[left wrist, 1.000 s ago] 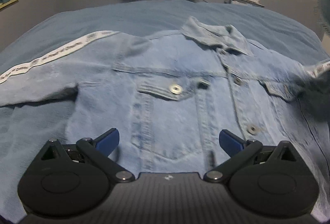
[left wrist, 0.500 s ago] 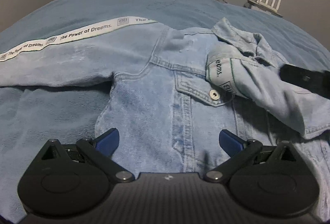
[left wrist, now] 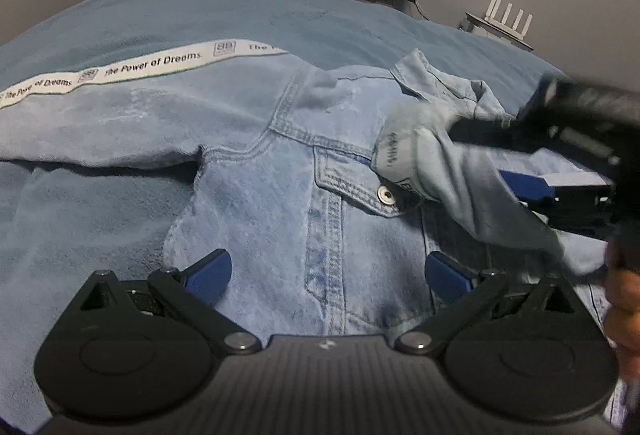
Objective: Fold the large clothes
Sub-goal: 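Lay the sleeve across the jacket front with the right gripper and release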
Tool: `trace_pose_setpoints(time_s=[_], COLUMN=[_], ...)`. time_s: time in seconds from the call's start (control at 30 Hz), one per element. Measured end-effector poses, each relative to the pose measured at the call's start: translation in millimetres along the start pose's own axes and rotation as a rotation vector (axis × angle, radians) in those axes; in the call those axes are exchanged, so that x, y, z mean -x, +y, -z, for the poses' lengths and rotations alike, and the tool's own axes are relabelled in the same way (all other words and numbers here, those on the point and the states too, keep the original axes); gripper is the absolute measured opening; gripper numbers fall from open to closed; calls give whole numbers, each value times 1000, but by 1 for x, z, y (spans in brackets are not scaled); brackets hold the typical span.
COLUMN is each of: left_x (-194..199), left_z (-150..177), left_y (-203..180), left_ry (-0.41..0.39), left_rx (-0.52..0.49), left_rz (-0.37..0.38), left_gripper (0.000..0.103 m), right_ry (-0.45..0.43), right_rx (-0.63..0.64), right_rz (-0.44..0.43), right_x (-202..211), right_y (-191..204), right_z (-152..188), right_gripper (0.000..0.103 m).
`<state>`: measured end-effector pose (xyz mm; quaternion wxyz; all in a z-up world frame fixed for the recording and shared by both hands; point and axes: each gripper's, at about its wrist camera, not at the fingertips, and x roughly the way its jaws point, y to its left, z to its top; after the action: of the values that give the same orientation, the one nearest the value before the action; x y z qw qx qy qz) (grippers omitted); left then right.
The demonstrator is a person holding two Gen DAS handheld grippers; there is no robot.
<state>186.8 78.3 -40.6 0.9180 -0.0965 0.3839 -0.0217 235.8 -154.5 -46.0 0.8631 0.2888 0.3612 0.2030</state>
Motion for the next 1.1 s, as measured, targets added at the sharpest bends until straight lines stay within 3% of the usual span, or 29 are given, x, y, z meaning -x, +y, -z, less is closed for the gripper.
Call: trace_pose_setpoints(time_s=[0.1, 0.17, 0.2, 0.33, 0.43, 0.53, 0.57, 0.63, 0.7, 0.87, 0.97, 1.1], left_x=[-1, -2, -2, -3, -7, -16, -17, -18, -18, -7, 4, -10], left_z=[1, 2, 2, 2, 4, 5, 5, 5, 5, 3, -1, 3], left_y=[1, 1, 1, 6, 15, 24, 26, 28, 30, 35, 26, 24], left_ry=[17, 26, 29, 31, 59, 91, 94, 90, 89, 68, 37, 65], left_rx=[17, 27, 30, 54, 120, 186, 201, 207, 194, 191, 129, 105], left_rz=[38, 59, 66, 76, 127, 186, 194, 200, 204, 200, 202, 175], left_gripper=[103, 103, 103, 103, 103, 90, 82, 77, 58, 29, 29, 29], right_ry=[40, 62, 56, 2, -40, -67, -65, -63, -68, -78, -83, -101], right_rx=[19, -32, -54, -34, 49, 171, 205, 240, 225, 177, 227, 245], right_rz=[-80, -176, -178, -56, 96, 281, 329, 385, 402, 394, 392, 371], right_x=[11, 20, 27, 63, 96, 124, 132, 148, 160, 167, 160, 155], right_y=[4, -5, -9, -17, -20, -25, -28, -36, -46, -65, -66, -64], right_z=[6, 9, 11, 17, 20, 28, 33, 43, 51, 60, 61, 56], right_gripper=[57, 57, 57, 57, 57, 57, 57, 57, 57, 57, 57, 56])
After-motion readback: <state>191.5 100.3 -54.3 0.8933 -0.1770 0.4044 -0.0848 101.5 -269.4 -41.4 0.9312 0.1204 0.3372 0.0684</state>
